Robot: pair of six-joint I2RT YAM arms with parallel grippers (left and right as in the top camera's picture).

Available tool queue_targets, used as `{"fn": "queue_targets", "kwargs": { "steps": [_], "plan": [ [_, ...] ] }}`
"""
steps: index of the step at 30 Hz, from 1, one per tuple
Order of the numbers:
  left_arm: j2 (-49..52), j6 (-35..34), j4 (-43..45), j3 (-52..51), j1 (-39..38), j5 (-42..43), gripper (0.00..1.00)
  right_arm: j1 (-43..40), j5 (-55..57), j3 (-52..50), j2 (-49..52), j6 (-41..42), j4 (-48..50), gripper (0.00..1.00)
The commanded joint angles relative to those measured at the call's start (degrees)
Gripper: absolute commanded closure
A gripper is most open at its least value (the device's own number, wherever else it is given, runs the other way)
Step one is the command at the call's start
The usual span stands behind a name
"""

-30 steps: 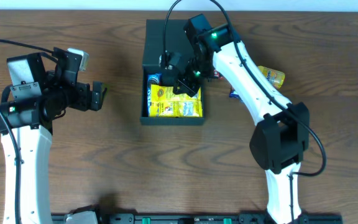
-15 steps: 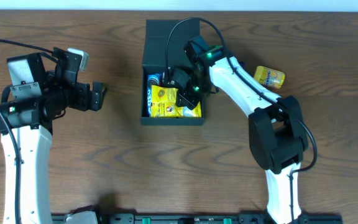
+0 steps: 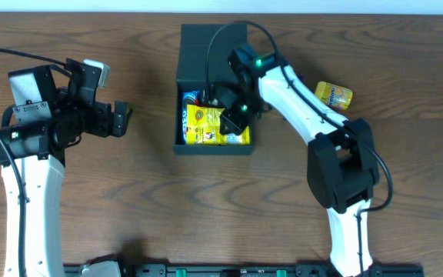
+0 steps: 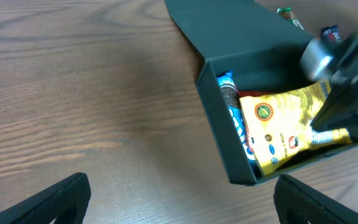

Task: Pack container
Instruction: 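Move the right gripper right to the yellow Mentos bottle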

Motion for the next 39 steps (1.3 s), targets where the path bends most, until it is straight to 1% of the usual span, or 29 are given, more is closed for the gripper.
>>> {"fn": "queue_targets", "kwargs": {
  "steps": [1,3,5,8,9,10,11,13,14,15,17,20,23,27,29,32,33,35,37,39],
  "plan": [
    [-0.4,0.4,0.0,0.2,0.2,0.0,0.04,-0.5,-3.6,9.4,-0.9,0.6,-1.9,0.99],
    [-0.4,0.4,0.0,0.2,0.2,0.0,0.05,-1.0,-3.0,13.9,-1.3,1.5,-2.8,0.99],
    [-0.4,0.4,0.0,0.2,0.2,0.0,0.05,-1.7,1.2,17.4,-1.7,4.6,-2.4,0.98],
    [-0.4,0.4,-0.1,0.2,0.2,0.0,0.05,-3.6,15.5,20.0,-1.7,13.7,-0.6,0.81],
    [-0.4,0.4,-0.1,0.2,0.2,0.1,0.05,-4.7,20.1,20.0,-1.7,16.6,0.0,0.79],
    [-0.4,0.4,-0.1,0.2,0.2,0.0,0.05,-5.7,23.4,20.0,-1.7,18.5,0.2,0.76],
    [-0.4,0.4,-0.2,0.2,0.2,0.0,0.05,-7.2,26.4,19.9,-1.6,21.0,0.3,0.69],
    [-0.4,0.4,-0.2,0.2,0.2,0.0,0.05,-10.3,30.3,19.8,-1.6,26.9,0.3,0.59],
    [-0.4,0.4,-0.2,0.2,0.2,0.0,0.04,-12.0,31.5,19.8,-1.6,29.9,0.1,0.47],
    [-0.4,0.4,-0.2,0.2,0.2,0.0,0.05,-14.0,32.2,19.7,-1.6,33.4,-0.2,0.32],
    [-0.4,0.4,-0.2,0.2,0.2,0.0,0.05,-17.6,32.1,19.6,-1.6,37.4,-0.7,0.01],
    [-0.4,0.4,-0.2,0.2,0.2,0.0,0.05,-22.4,32.1,18.5,-1.6,40.4,-1.3,0.01],
    [-0.4,0.4,-0.2,0.2,0.2,0.0,0.05,-26.1,30.7,16.2,-1.4,40.5,-1.2,0.01],
    [-0.4,0.4,-0.2,0.2,0.2,0.0,0.04,-28.4,31.3,12.0,-0.8,39.3,-0.9,0.01],
    [-0.4,0.4,-0.1,0.2,0.2,0.0,0.05,-28.9,31.5,10.4,-0.6,33.4,0.5,0.01],
    [-0.4,0.4,-0.1,0.2,0.2,0.0,0.04,-29.1,31.5,9.0,-0.6,17.9,1.7,0.01],
    [-0.4,0.4,-0.1,0.2,0.2,0.0,0.05,-29.1,31.3,8.7,-0.6,10.6,1.5,0.01],
    [-0.4,0.4,-0.1,0.2,0.2,0.0,0.05,-29.0,31.6,8.1,-0.6,1.3,1.1,0.01],
    [-0.4,0.4,-0.1,0.2,0.2,0.0,0.04,-29.0,32.3,7.4,-0.6,-4.7,1.0,0.01],
    [-0.4,0.4,-0.2,0.2,0.2,0.0,0.05,-29.1,34.6,6.5,-0.6,-8.0,2.3,0.03]
  ]
}}
